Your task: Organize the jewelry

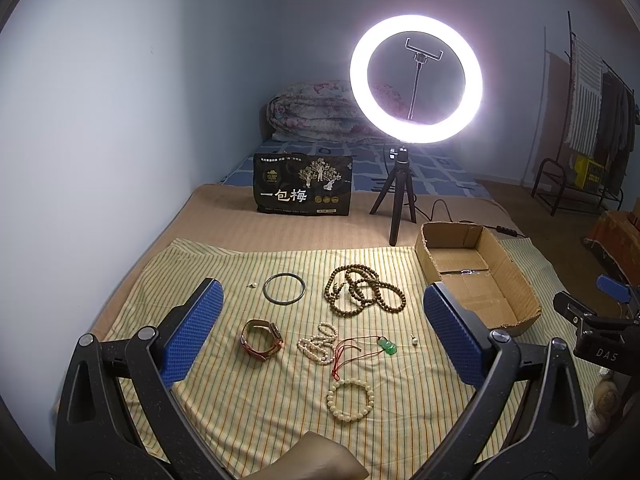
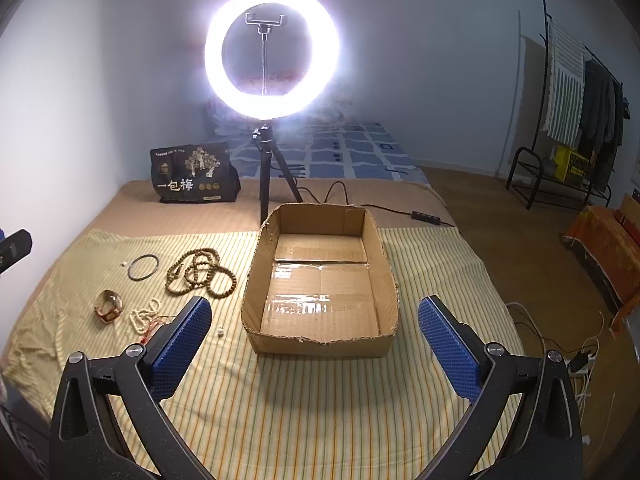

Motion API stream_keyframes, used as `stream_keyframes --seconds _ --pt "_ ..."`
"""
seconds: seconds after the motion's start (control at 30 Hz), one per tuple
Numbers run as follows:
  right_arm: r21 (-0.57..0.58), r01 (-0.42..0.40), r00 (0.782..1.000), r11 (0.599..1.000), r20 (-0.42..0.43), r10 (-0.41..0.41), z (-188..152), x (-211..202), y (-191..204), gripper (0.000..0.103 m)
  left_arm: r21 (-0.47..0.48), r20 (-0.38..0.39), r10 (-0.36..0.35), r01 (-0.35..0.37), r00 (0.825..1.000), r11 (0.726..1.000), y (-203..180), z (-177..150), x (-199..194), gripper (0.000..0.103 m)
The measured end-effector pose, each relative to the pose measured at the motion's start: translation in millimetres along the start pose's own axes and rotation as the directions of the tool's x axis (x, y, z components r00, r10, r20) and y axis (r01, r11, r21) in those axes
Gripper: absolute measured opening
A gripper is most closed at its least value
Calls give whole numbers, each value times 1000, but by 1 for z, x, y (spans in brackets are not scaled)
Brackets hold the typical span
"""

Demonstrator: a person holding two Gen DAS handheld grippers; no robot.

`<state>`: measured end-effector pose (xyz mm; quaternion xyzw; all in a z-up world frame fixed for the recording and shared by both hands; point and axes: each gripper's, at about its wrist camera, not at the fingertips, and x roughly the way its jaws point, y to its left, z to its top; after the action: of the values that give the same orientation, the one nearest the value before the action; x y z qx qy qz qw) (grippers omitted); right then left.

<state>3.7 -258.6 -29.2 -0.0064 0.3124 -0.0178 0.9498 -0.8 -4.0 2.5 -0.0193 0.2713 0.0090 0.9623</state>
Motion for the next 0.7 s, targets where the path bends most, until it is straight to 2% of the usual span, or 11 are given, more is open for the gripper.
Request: stream_keyframes --seconds 0.7 --pt "3 -4 1000 1000 -3 4 -1 -1 -1 102 1 1 -1 1 1000 1000 0 -1 0 102"
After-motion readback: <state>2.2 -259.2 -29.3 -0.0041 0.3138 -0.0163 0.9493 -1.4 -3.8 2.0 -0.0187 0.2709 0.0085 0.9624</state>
